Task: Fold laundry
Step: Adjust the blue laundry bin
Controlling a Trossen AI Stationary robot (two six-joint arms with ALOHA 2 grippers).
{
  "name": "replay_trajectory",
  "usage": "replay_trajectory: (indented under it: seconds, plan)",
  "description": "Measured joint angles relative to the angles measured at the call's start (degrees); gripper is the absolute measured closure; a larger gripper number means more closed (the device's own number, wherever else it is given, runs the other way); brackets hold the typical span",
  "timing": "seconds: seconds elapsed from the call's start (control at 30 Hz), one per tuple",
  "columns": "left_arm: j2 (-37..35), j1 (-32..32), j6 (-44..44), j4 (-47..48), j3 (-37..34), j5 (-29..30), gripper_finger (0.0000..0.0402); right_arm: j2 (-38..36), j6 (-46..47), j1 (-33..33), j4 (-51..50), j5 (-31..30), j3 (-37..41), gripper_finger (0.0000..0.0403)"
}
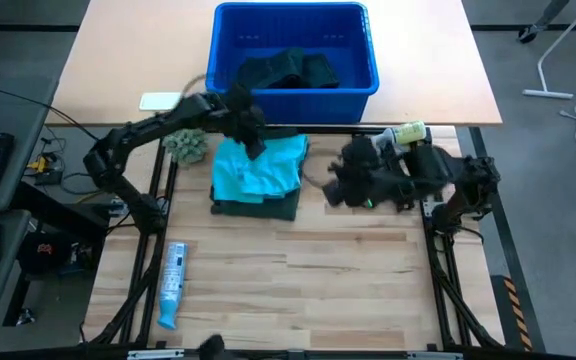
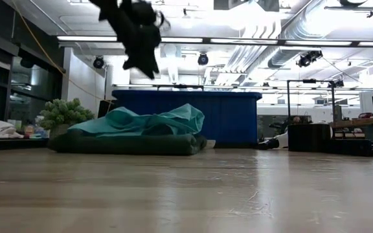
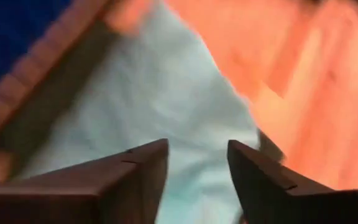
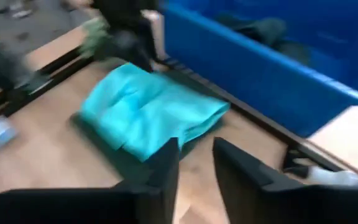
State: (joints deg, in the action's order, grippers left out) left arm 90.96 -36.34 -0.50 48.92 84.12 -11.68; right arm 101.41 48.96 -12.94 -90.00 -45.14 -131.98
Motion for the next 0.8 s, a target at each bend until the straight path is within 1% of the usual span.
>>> replay_trajectory:
  seconds: [0.17, 0.3, 0.37, 0.43, 0.53, 0.6, 0.7, 0.8]
  plan:
    - [0.25, -7.01, 4.07, 0.98, 10.11, 7.79, 0.0189, 0.00, -0.32, 11.32, 0.17, -2.39, 0.01, 0.0246]
    - [1.04, -16.38, 1.52, 0.26, 16.22, 12.73, 0.0170, 0.00, -2.50, 22.44, 1.66, 1.98, 0.02, 0.0209]
    - [1.93, -21.95, -1.11, 0.05, 17.74, 13.22, 0.0168, 0.00, -4.38, 27.48, 2.58, 4.25, 0.02, 0.0203]
    - [3.21, -26.98, -5.16, 0.07, 18.16, 12.27, 0.0167, 0.02, -7.74, 32.03, 4.19, 6.61, 0.02, 0.0202]
    - [5.84, -32.59, -9.37, 1.12, 18.16, 10.19, 0.0167, 0.07, -14.47, 37.63, 6.83, 7.72, 0.02, 0.0201]
    - [7.87, -34.72, -11.37, 1.91, 18.16, 9.91, 0.0167, 0.07, -19.49, 41.02, 8.63, 7.78, 0.02, 0.0201]
    - [11.17, -36.01, -14.66, 1.90, 18.15, 9.71, 0.0167, 0.07, -24.82, 46.17, 11.39, 8.54, 0.02, 0.0201]
    - [13.84, -35.95, -17.77, 1.69, 18.14, 8.80, 0.0167, 0.07, -28.19, 51.37, 14.42, 12.06, 0.02, 0.0201]
